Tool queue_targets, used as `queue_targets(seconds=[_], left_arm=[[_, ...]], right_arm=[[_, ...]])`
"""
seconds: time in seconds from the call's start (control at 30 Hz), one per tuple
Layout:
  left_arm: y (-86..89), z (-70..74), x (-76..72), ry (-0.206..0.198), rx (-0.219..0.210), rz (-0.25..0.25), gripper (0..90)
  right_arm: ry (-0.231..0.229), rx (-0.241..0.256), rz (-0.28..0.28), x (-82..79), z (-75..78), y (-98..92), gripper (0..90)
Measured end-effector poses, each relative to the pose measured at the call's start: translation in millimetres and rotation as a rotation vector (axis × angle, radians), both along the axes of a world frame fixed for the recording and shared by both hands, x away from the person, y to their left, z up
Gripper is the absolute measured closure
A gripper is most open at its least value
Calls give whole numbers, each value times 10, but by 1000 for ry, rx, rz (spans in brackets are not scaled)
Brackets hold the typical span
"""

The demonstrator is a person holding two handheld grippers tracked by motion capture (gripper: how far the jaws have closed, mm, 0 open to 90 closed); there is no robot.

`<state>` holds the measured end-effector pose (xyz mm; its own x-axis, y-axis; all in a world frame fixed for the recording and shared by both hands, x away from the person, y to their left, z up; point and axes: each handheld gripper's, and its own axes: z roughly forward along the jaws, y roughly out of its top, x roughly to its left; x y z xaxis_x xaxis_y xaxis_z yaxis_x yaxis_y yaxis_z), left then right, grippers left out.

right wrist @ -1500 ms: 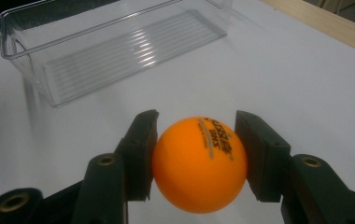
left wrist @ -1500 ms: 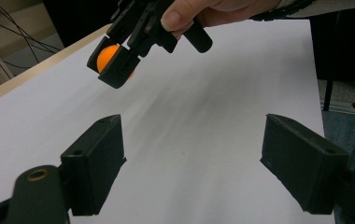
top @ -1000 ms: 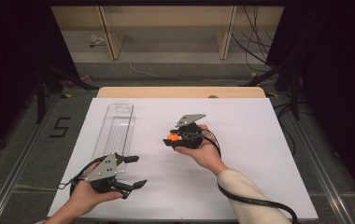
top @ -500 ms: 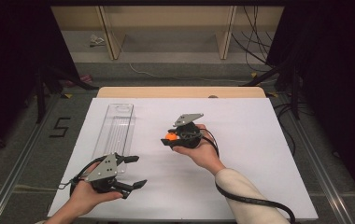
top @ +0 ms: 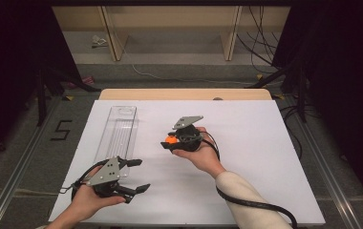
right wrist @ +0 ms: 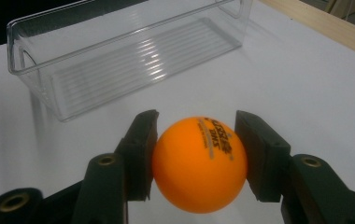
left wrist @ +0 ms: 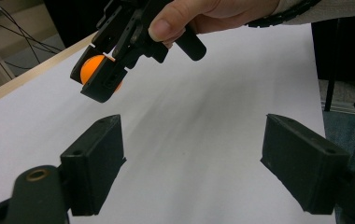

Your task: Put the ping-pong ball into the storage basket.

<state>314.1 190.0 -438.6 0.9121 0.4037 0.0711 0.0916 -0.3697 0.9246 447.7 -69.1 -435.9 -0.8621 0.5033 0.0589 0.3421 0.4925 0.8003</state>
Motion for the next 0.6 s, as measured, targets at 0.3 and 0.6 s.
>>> queue_targets(seconds=[0.3,0.6], left_arm=[[-4,-1,0,-1,0,-3,204],[-1,2,0,-2,-1,-3,204]], right_arm=[[-3,1,-2,20,30,15,513],[-5,1,0,43,47,74,513]])
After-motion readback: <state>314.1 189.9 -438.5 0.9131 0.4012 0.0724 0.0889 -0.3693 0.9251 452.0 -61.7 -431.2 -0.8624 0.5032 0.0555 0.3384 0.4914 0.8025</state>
